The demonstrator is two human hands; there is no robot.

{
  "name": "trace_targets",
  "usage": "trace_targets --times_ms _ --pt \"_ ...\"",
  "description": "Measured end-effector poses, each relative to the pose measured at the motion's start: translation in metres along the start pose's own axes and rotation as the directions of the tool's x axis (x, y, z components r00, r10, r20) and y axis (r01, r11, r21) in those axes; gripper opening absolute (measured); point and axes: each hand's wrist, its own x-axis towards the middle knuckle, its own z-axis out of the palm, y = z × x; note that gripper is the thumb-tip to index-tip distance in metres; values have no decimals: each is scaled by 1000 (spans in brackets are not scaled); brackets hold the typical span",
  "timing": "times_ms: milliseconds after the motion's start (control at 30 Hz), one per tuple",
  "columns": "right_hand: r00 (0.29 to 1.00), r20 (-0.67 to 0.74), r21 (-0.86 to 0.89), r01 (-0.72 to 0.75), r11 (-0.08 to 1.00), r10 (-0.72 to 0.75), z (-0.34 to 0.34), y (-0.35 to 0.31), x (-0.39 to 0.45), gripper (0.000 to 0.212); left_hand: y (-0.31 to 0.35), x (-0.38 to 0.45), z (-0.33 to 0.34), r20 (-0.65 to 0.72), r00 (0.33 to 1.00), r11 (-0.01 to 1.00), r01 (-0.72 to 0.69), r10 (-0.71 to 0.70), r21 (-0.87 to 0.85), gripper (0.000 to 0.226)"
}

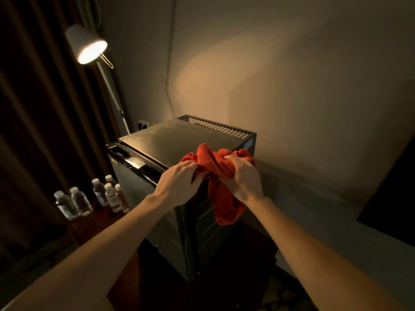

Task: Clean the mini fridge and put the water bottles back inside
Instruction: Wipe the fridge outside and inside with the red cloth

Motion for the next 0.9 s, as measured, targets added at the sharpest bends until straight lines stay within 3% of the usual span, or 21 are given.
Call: trace_targets --times_ms 200,400,633,733,833,900 --pt "993 -60 35 103 994 -101 6 21 13 48 16 -5 4 -72 995 997 66 -63 50 22" --pt "989 40 30 143 989 -144 10 80 2 51 64 -29 30 -174 973 962 184 -150 203 23" --pt "999 45 125 -36 991 30 16 168 -14 51 111 -49 75 -150 936 871 352 -319 343 41" --pt "998 -12 213 -58 975 62 33 165 -14 53 113 -56 96 -135 924 831 381 -358 405 50" --pt "997 -72 331 53 942 -31 65 134 -20 54 110 -66 116 -131 909 784 407 -395 469 59" --pt "994 -25 389 107 915 -106 91 105 -33 69 106 -77 126 -148 900 766 427 -410 481 61"
